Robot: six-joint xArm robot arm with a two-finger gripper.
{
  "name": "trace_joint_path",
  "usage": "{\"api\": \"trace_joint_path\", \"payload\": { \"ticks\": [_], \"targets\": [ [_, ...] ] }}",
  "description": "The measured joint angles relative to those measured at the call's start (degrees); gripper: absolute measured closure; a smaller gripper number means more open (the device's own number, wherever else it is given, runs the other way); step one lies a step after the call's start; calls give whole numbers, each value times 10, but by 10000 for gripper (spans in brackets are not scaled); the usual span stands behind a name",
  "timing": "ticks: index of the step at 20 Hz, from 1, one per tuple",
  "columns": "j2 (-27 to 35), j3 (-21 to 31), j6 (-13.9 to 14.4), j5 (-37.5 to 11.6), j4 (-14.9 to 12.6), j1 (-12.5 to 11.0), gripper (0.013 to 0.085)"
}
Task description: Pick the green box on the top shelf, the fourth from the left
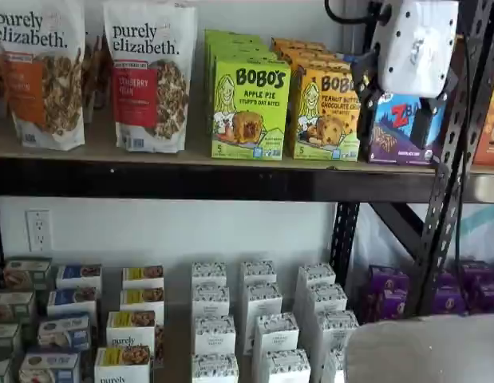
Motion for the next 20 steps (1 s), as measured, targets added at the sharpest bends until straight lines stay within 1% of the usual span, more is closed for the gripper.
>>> {"api": "trace_joint_path", "payload": {
  "ticks": [1,2,3,4,6,11,14,16,20],
  "targets": [
    [0,0,-7,1,13,-12,130],
    [-1,1,-19,1,40,-38,130],
    [-1,2,-23,1,49,-45,130],
    [0,2,-24,2,53,-47,130],
    [1,1,-23,2,54,-45,130],
    [-1,6,-11,-10,48,-30,130],
    [-9,18,-2,-34,50,-19,130],
    [-13,26,9,-56,47,-4,130],
    [-14,36,46,-97,32,41,130]
  ]
}}
